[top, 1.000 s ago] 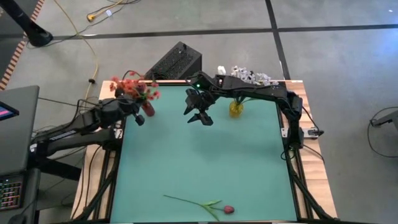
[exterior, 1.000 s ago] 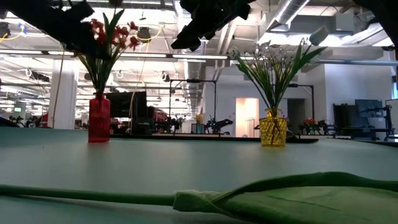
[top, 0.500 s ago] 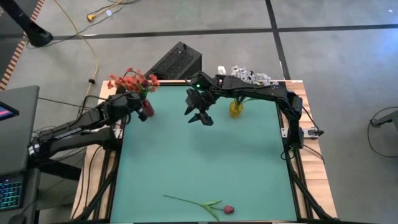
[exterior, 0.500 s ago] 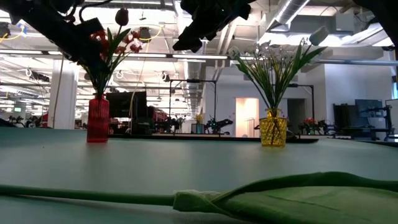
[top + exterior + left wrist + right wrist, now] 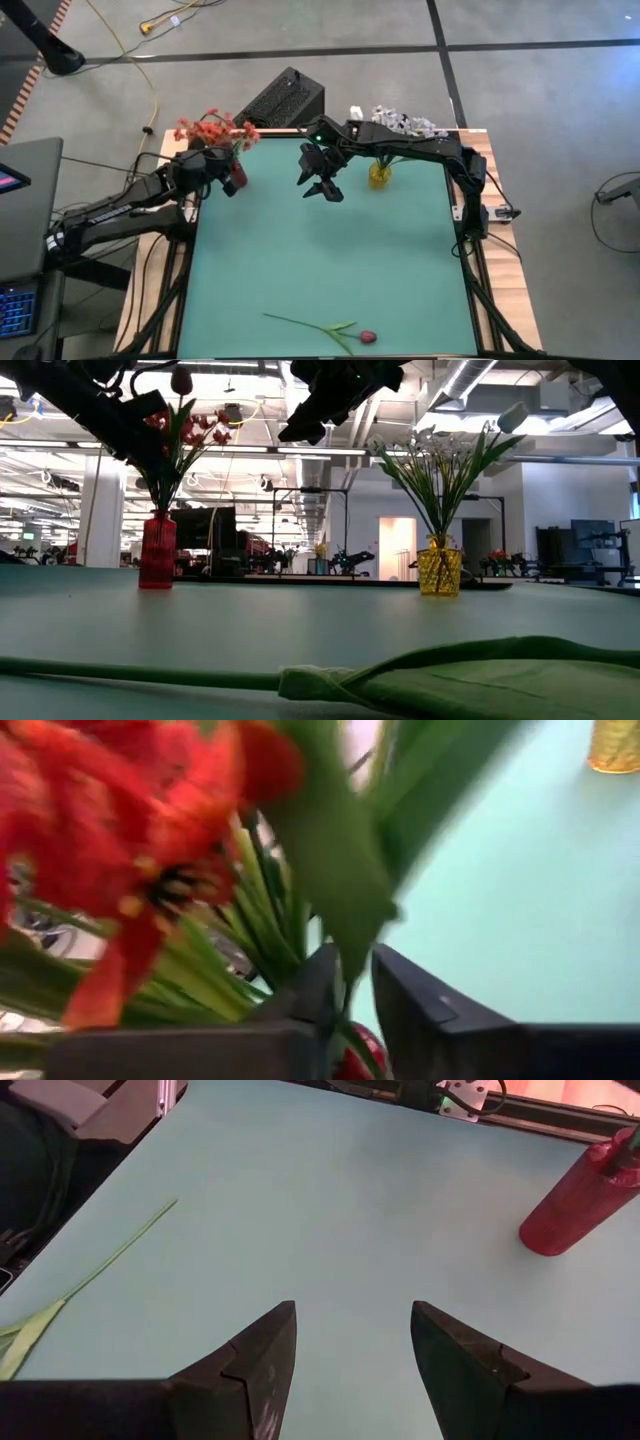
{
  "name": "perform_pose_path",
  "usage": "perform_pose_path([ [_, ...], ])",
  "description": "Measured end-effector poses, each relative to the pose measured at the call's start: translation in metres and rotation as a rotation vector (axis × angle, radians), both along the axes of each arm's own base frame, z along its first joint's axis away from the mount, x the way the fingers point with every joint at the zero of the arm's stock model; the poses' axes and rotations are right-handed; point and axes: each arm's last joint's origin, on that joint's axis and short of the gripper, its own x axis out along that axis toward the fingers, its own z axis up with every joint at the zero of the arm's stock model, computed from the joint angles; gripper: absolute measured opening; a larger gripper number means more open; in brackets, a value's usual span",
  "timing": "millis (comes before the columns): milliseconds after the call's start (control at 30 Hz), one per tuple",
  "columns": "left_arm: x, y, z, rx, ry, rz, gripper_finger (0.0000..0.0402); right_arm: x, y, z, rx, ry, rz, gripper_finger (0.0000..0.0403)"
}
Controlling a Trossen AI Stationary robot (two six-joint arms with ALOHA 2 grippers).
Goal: Sort flowers into vase by color
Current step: Put the top dark red flower into the red flower vase
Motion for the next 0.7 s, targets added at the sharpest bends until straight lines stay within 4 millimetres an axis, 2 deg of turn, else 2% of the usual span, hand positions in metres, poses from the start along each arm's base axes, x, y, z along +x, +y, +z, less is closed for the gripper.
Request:
perform_pose_path([
  [200, 0.001, -0.002, 0.014, -0.015, -0.044, -0.062, 0.0142, 0.000, 0.000, 0.000, 0.000, 0.000, 0.000, 0.0223],
  [367, -0.004, -0.005, 0.034, -0.043, -0.055, -0.063, 0.0189, 0.000, -0.001, 0.000, 0.007, 0.003, -0.008, 0.0223],
  [600, -0.013, -0.013, 0.059, -0.180, -0.093, -0.092, 0.0210, 0.000, -0.001, 0.000, 0.007, 0.002, -0.009, 0.0223],
  [700, -0.017, -0.015, 0.070, -0.226, -0.049, -0.078, 0.0210, 0.000, -0.001, 0.004, 0.021, 0.000, -0.024, 0.0223],
])
